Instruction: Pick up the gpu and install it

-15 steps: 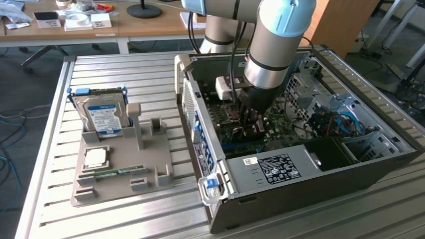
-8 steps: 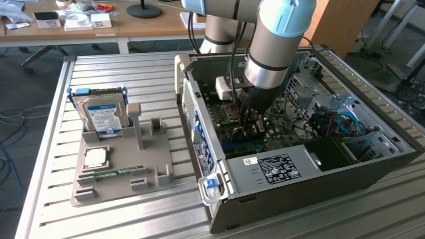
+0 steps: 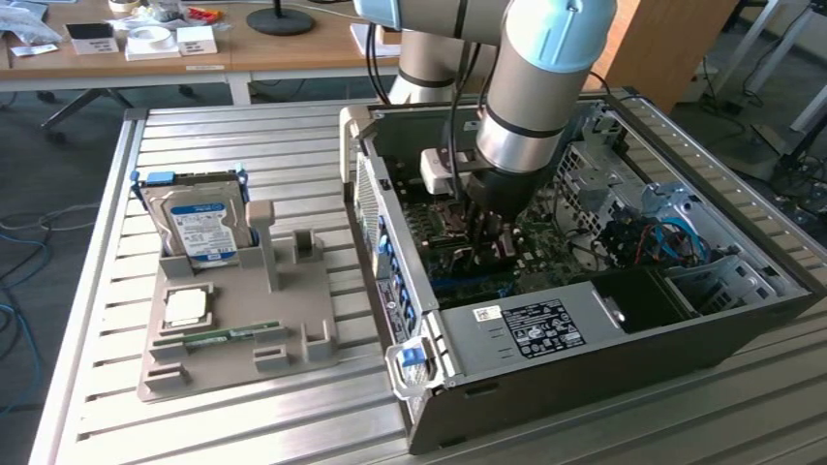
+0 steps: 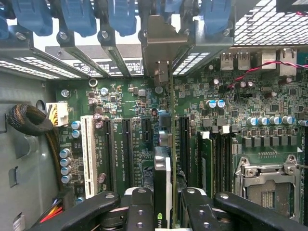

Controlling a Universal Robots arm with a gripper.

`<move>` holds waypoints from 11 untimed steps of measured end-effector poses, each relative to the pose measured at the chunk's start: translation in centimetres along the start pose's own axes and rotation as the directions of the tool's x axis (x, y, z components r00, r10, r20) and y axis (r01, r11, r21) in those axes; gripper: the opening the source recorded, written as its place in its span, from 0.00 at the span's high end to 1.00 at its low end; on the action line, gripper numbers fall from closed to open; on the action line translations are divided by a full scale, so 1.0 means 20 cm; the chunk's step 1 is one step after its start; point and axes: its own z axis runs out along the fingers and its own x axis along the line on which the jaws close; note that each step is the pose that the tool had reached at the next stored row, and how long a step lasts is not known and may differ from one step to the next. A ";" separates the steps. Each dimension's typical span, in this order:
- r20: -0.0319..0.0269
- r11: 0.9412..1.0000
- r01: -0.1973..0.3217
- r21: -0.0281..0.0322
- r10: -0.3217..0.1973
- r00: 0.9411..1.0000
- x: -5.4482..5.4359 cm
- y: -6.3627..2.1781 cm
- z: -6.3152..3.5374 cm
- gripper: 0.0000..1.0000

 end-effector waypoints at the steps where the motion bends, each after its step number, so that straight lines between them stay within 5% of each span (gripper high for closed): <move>1: 0.000 1.000 0.000 0.000 0.000 1.000 0.00 0.000 0.002 0.73; 11: 0.002 1.000 0.000 0.000 0.000 1.000 0.00 0.000 -0.003 0.73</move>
